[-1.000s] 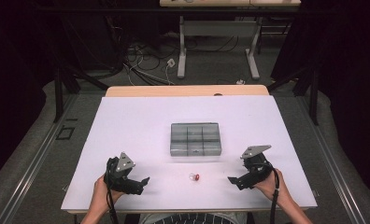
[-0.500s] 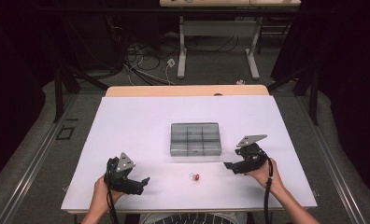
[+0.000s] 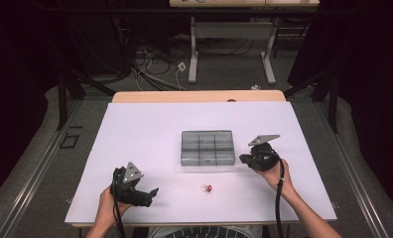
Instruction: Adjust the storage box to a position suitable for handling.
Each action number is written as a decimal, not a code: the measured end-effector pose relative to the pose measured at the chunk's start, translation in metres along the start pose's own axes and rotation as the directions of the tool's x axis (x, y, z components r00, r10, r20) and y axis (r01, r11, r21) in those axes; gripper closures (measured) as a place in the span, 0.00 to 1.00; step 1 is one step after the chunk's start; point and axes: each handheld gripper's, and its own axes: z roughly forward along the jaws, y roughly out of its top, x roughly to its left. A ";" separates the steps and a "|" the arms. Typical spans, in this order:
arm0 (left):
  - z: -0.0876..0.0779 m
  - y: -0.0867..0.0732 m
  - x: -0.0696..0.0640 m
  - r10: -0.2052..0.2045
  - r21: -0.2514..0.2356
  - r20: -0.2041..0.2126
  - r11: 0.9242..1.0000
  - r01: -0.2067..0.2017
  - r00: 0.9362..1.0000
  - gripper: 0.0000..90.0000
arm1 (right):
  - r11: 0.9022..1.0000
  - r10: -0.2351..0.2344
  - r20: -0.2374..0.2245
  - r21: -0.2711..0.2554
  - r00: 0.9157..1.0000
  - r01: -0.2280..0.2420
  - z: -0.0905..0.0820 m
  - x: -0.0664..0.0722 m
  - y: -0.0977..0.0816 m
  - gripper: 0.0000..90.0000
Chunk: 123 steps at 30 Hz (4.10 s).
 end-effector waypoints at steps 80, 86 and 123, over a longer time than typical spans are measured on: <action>-0.002 -0.002 0.003 0.008 0.006 -0.005 1.000 -0.008 1.000 0.00 | 0.994 -0.010 -0.057 0.110 0.998 0.016 -0.005 0.030 0.020 0.21; -0.002 -0.002 0.002 0.004 0.001 -0.003 1.000 -0.004 1.000 0.00 | 0.995 -0.014 -0.112 0.100 0.994 0.026 -0.005 0.035 0.021 0.13; 0.000 -0.002 0.002 0.003 -0.009 0.001 1.000 -0.003 1.000 0.00 | 0.997 -0.045 -0.215 0.053 0.976 0.057 0.005 0.053 0.024 0.00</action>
